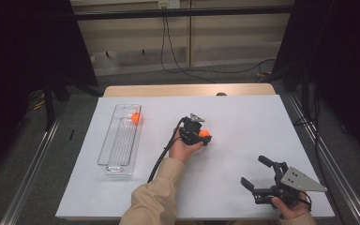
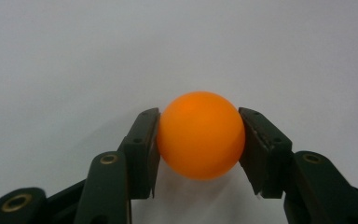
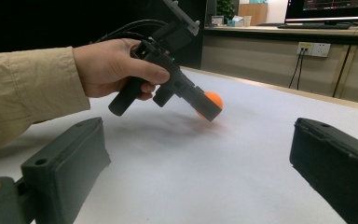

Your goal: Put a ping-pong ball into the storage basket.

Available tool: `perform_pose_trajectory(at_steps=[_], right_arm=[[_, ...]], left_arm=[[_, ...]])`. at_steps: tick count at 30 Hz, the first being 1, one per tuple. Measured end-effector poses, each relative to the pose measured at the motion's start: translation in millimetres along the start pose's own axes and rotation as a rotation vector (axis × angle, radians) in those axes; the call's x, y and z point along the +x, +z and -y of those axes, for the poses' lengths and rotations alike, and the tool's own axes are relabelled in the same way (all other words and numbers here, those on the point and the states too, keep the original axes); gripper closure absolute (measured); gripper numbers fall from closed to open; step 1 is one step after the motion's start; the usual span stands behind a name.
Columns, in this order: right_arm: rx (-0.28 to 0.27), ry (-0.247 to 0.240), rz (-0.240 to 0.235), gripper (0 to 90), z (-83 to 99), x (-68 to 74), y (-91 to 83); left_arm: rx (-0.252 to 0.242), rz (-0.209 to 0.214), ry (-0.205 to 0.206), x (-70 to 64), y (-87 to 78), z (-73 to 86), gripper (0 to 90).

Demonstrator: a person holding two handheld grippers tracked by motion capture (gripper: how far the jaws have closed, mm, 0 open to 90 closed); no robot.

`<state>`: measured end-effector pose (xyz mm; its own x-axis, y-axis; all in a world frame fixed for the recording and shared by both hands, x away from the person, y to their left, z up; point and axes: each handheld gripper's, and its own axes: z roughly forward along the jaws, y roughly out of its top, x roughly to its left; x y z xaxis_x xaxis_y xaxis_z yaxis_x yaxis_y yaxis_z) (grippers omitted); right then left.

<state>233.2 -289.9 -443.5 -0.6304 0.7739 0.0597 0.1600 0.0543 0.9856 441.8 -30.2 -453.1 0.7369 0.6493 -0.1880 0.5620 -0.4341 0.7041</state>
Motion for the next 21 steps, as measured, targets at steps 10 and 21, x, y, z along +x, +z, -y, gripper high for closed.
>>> perform_pose_trajectory(at_steps=[10,21], right_arm=[[0.001,0.000,0.001,3.0,0.2,-0.2,0.5],[0.001,-0.001,0.002,3.0,0.2,-0.1,0.5]], left_arm=[[0.005,-0.004,-0.003,3.6,-8.9,2.8,50.9],[0.010,0.008,0.002,3.1,-17.7,4.2,50.9]])
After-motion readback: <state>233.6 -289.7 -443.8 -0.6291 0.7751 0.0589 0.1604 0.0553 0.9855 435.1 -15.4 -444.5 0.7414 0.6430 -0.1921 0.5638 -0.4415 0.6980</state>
